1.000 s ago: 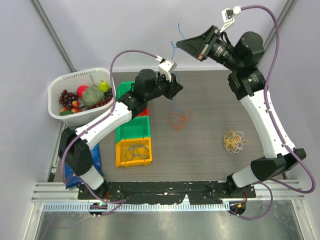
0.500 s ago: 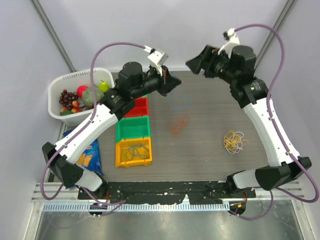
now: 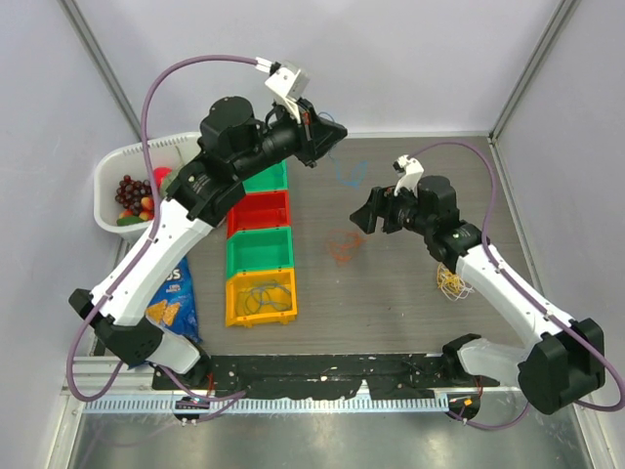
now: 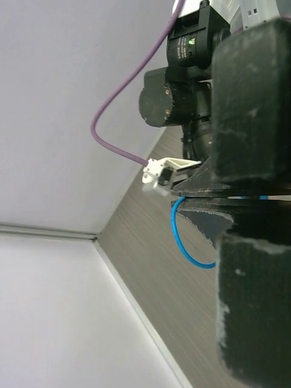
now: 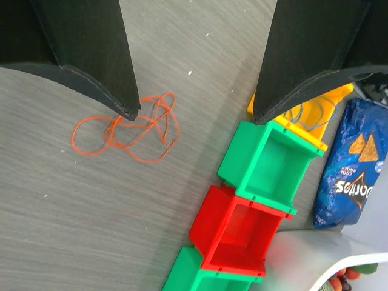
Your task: Untangle the cables
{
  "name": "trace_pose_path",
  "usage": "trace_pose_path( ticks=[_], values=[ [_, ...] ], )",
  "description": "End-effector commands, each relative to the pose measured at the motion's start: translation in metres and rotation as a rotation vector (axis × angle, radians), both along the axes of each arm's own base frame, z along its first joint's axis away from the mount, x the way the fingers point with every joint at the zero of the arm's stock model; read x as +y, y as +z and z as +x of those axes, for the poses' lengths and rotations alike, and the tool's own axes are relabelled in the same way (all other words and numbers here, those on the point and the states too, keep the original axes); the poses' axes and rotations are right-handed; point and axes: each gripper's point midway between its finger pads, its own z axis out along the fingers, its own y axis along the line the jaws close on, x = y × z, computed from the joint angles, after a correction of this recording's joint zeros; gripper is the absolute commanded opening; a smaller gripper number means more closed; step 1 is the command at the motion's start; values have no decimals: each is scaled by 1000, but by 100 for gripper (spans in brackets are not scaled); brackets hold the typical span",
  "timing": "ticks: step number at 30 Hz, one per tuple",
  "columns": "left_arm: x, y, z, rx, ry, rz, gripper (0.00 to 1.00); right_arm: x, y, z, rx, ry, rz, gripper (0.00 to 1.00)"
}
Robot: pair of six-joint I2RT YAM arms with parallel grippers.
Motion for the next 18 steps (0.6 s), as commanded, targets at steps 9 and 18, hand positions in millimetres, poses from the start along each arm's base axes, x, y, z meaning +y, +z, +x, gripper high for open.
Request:
trace_pose_path(
  ticks=[9, 18],
  values=[
    [42, -92, -40, 120, 111, 333, 0, 10, -38, 52, 86, -113, -86, 67],
    [95, -164, -86, 282, 133, 511, 0, 35, -59, 56, 168, -49, -29, 63]
  ],
)
